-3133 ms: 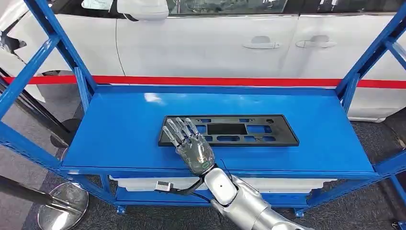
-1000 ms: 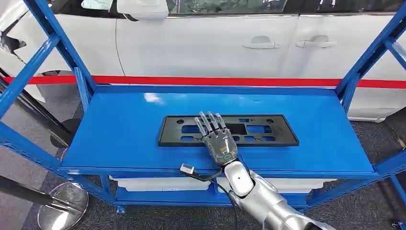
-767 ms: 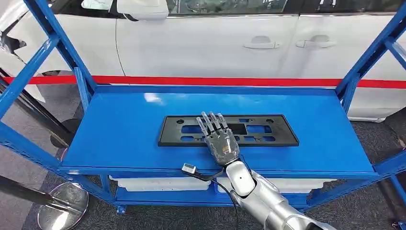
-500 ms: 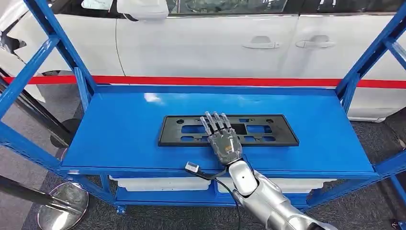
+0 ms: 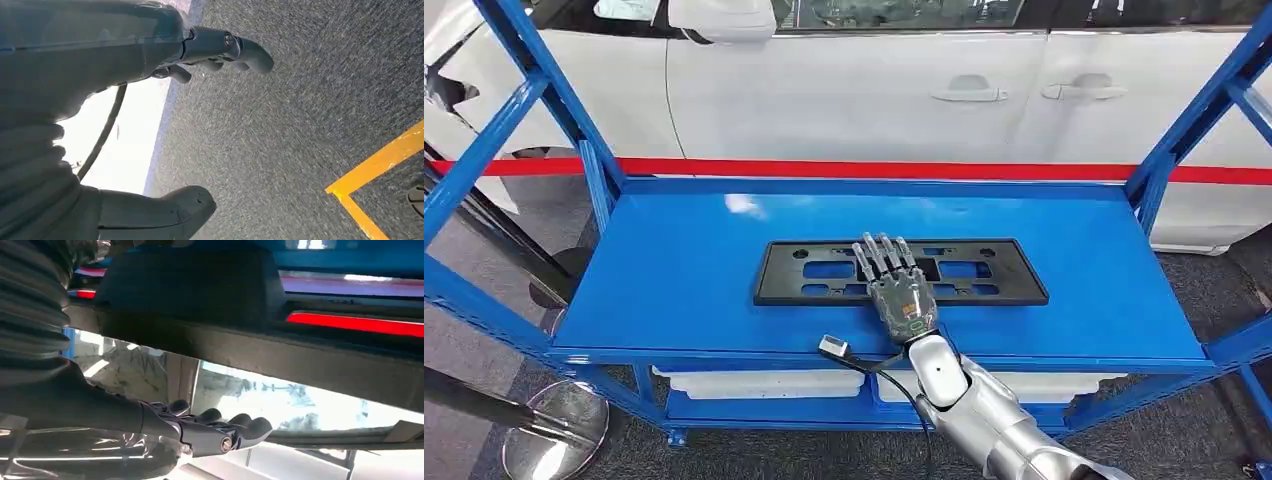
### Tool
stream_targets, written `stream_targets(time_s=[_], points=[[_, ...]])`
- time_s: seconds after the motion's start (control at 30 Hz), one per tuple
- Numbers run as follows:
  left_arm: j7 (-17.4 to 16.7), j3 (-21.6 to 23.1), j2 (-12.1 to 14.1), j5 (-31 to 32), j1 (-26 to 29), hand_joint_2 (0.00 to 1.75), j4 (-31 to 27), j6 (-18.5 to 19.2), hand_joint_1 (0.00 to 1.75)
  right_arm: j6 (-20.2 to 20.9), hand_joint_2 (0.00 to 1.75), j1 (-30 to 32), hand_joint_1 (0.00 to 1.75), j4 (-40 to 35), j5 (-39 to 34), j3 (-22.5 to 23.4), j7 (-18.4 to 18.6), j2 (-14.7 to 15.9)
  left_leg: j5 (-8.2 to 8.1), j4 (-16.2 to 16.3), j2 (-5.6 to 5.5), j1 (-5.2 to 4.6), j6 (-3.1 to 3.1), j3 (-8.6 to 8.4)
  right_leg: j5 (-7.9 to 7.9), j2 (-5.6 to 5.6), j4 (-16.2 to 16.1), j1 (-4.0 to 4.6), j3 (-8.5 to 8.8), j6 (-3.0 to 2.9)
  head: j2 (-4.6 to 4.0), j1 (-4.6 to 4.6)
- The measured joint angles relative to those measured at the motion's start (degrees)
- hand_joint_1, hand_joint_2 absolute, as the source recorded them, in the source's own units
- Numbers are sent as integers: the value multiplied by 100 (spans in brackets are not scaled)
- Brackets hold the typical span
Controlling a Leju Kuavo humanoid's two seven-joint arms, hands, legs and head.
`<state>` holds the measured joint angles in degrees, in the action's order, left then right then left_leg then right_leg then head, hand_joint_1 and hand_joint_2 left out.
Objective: Take the parts from the cabinet and place them on the table.
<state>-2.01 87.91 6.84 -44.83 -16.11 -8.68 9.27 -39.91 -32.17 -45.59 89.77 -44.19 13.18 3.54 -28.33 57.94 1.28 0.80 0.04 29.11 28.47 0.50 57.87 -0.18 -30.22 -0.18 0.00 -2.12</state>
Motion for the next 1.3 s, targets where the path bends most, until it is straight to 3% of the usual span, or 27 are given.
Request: stream_targets(time_s=[1.13, 1.17, 1.3], points=[[24, 0, 0, -9, 13, 175, 0, 0, 0, -13, 175, 25, 0, 22, 0, 127, -7, 17, 0, 0, 0, 0, 0, -2, 0, 0, 0, 0, 2, 0, 0, 0], [24, 0, 0, -9, 13, 175, 0, 0, 0, -13, 175, 25, 175, 22, 0, 127, -6, 17, 0, 0, 0, 0, 0, -2, 0, 0, 0, 0, 2, 0, 0, 0], [85, 0, 0, -28, 20, 175, 0, 0, 0, -13, 175, 108, 175, 28, -66, 201, -142, 31, 0, 1, 0, 0, 0, -3, 0, 1, 0, 0, 1, 0, 0, 0]])
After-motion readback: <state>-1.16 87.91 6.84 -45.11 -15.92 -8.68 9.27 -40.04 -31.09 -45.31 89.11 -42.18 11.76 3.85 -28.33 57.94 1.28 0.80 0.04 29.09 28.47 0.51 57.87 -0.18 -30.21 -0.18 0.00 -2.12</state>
